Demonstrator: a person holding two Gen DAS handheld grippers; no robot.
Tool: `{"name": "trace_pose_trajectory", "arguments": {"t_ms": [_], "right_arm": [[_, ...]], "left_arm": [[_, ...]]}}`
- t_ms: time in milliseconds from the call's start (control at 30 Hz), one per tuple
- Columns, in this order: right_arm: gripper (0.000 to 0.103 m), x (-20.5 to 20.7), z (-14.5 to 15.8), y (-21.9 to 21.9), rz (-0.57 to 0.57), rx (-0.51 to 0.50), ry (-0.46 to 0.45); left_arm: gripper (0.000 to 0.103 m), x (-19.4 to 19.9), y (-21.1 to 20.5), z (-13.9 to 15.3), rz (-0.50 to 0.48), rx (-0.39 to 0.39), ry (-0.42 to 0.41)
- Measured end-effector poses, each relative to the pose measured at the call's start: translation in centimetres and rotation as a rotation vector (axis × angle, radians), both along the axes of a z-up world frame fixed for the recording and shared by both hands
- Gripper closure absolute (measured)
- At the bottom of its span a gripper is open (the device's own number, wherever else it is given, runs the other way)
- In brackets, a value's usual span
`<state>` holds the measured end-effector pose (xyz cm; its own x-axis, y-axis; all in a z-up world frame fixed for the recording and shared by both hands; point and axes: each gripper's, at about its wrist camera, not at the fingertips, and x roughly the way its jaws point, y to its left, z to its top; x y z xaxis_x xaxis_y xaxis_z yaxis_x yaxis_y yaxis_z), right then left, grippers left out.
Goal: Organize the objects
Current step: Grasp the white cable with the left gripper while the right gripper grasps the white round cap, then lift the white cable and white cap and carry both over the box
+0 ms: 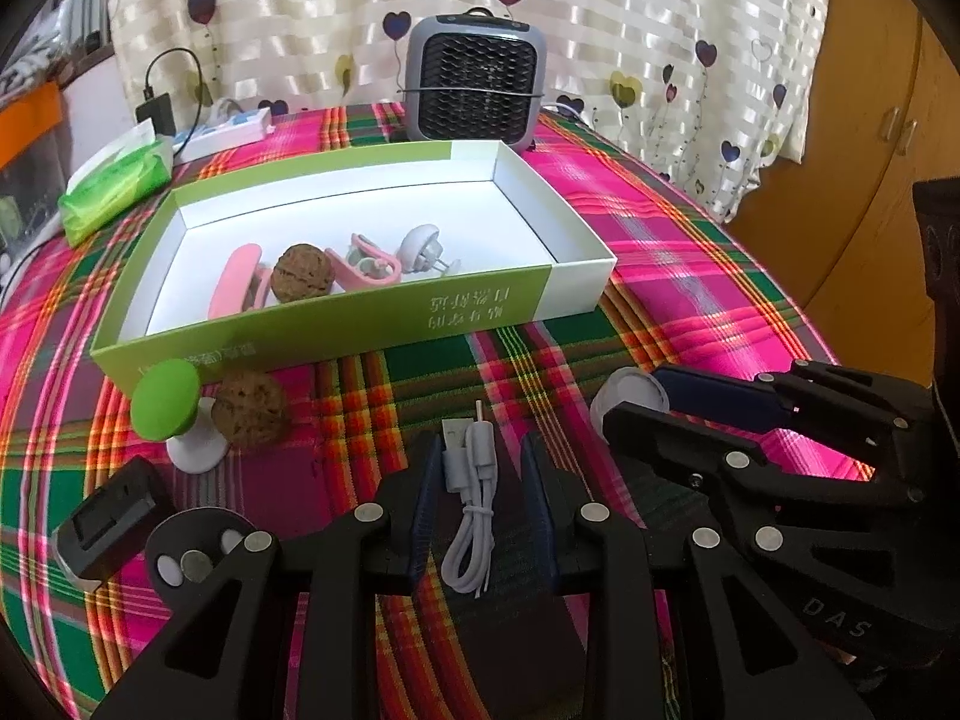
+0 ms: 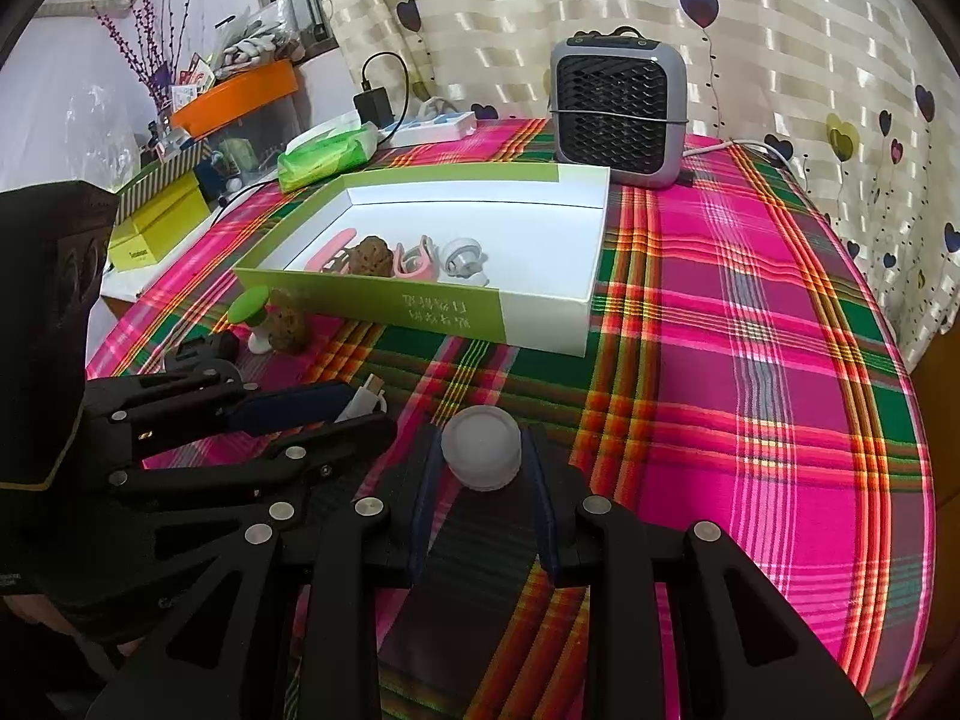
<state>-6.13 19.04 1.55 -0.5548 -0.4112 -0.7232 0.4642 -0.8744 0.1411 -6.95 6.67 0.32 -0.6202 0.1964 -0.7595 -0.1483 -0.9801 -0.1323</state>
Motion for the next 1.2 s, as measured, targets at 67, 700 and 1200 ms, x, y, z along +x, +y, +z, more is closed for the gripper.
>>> {"name": "trace_pose_trajectory", "arguments": {"t_ms": [67,700,1200], "right_arm": [[0.074,0.1,0.0,-0.1,0.003,0.005,0.005],[0.074,1.2,0.5,-0.9,0.014,0.021,0.039],[0.074,2.0,1.9,-3.0,0.041,0.045,0.078]], "left_arm": [[0.087,0.0,-0.2,0.0,-0.003,0.009,-0.002],[0.087,1.7,-0.8,1.0,-0.019,0.037,0.038],[0.088,2.5,-3.0,2.2,0.012,0.054,0.085]]}}
